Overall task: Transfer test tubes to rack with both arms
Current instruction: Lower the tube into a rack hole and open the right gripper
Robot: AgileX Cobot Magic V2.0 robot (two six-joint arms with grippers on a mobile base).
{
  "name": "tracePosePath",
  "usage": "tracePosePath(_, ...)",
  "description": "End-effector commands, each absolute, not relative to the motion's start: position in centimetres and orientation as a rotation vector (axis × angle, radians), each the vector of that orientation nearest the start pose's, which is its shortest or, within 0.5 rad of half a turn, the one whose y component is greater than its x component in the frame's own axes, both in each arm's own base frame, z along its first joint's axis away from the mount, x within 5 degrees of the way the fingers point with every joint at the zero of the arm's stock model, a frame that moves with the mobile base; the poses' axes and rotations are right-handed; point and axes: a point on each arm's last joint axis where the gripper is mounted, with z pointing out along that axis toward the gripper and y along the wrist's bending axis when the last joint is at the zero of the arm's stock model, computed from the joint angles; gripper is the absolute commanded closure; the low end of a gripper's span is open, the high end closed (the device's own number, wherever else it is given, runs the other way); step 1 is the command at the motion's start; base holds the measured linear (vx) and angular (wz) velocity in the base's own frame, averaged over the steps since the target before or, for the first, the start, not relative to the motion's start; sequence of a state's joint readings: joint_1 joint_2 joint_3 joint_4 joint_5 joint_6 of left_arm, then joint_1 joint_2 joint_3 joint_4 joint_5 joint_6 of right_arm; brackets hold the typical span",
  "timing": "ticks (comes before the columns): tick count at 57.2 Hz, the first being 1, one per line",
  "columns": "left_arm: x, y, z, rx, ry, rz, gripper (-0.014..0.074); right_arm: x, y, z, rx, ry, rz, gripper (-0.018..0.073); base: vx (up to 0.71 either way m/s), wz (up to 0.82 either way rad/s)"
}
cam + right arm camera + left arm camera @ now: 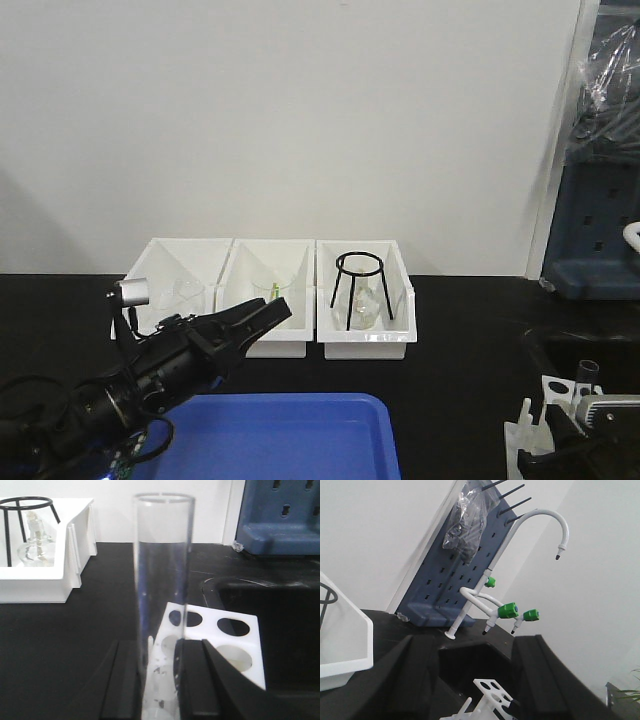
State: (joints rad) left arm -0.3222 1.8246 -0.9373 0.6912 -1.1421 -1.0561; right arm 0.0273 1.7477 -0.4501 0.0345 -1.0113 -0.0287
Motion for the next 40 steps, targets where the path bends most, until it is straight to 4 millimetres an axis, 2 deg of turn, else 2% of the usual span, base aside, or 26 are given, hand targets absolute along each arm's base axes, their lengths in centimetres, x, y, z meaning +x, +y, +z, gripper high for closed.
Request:
tracePosePath(1, 33.2, -16.4, 27.1, 0.27, 1.328, -1.308, 0.0116, 29.0, 0.3, 17.0, -0.006, 1.639, -0.027, 0.0247, 0.0, 0.0)
tracePosePath(11, 33.2, -16.4, 27.1, 0.271, 1.327, -1.307, 0.0116, 28.9, 0.3, 16.6, -0.006, 1.678, -0.027, 0.0114, 0.0, 0.0)
tracePosePath(16, 33.2, -16.4, 27.1, 0.271, 1.327, -1.307, 0.0116, 28.9, 0.3, 16.6, -0.007, 1.679, -0.026, 0.0095, 0.0, 0.0)
tracePosePath(21, 33.2, -16.4, 27.1, 0.268, 1.324, -1.302, 0.0116, 28.8, 0.5, 17.4, -0.029, 1.654, -0.018, 0.0095, 0.0, 0.0)
tracePosePath(24, 33.3, -16.3, 27.2, 0.254, 1.32, -1.3, 0.0116, 28.5, 0.6, 18.4, -0.048, 1.63, -0.012, 0.0095, 0.0, 0.0)
tracePosePath(31, 33.5, -15.9, 27.3, 0.247, 1.31, -1.257, 0.0116, 27.4, 0.6, 22.8, -0.046, 1.56, -0.013, 0.0095, 0.0, 0.0)
tracePosePath(40, 33.4, -14.6, 29.2, 0.262, 1.289, -1.107, 0.0116, 25.3, 0.5, 30.4, -0.077, 1.542, -0.05, 0.0095, 0.0, 0.0)
